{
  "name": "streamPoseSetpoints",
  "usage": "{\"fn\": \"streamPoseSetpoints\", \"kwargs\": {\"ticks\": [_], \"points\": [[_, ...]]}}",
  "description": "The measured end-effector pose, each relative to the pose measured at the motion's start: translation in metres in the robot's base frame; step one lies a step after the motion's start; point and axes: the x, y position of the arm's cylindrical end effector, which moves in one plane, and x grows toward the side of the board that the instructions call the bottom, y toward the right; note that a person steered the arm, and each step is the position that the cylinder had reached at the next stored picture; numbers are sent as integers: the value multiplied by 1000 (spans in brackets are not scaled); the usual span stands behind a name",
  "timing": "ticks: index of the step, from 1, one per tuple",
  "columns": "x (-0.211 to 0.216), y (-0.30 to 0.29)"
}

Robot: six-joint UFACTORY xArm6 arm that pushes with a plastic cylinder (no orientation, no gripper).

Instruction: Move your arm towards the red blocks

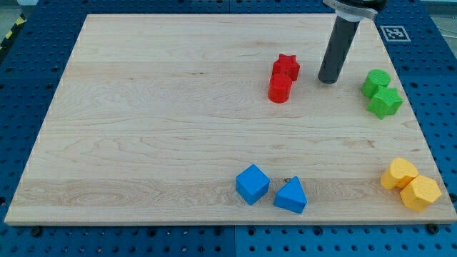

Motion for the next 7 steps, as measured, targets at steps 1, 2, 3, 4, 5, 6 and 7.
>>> {"fn": "streamPoseSetpoints", "kwargs": {"ticks": [1,2,3,4,5,6,7], "points": [[4,-1],[12,-3],[12,-6],[12,-26],[12,-41],[12,-49],[12,-63]]}}
